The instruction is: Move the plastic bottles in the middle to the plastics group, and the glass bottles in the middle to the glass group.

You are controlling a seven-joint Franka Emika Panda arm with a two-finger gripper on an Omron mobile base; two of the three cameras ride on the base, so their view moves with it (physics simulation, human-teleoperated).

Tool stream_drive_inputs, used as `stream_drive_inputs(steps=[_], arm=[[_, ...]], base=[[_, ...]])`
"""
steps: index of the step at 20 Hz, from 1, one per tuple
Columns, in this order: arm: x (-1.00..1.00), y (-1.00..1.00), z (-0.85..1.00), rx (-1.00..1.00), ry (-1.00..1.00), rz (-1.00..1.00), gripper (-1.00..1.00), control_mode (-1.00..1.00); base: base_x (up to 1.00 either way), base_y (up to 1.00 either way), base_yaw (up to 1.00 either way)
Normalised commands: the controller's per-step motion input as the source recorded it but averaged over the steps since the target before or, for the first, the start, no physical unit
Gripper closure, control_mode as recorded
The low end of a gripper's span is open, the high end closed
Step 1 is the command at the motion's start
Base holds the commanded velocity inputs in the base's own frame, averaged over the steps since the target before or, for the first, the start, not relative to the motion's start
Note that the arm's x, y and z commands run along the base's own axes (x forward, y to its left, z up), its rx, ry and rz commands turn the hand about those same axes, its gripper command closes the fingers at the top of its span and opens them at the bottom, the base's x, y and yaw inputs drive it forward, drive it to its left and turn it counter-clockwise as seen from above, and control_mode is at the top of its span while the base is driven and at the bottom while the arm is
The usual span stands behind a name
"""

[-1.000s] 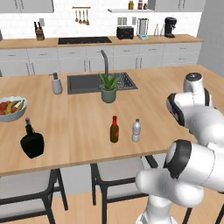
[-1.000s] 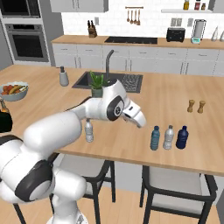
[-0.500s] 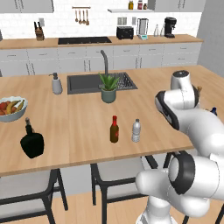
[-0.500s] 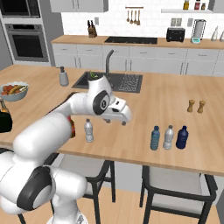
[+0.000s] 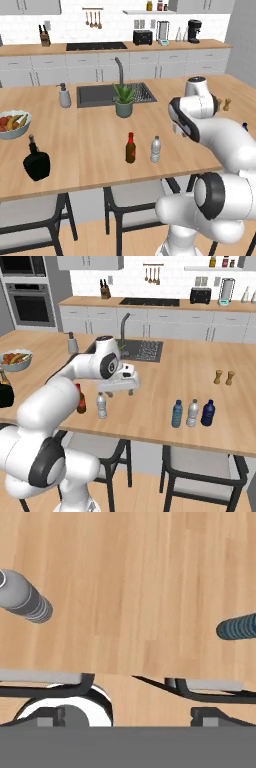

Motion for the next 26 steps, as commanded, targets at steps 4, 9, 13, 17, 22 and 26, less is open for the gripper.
stream_drive_inputs(steps=[4,9,13,17,22,26], arm=[[-0.03,0.3,0.0,0.33,0.0,0.08,-1.0,-1.0],[0.03,0.45,-0.19,0.14,-0.02,0.09,-1.0,-1.0],[0.34,0.53,-0.14,-0.11,0.0,0.05,-1.0,-1.0],[0.43,0.38,-0.23,-0.12,-0.07,0.06,-1.0,-1.0],[0.34,0.35,-0.25,0.0,-0.01,0.06,-1.0,-1.0],[0.42,0.26,-0.2,0.0,0.0,0.06,-1.0,-1.0]], base=[[0.0,0.0,0.0],[0.0,0.0,0.0],[0.0,0.0,0.0],[0.0,0.0,0.0],[0.0,0.0,0.0],[0.0,0.0,0.0]])
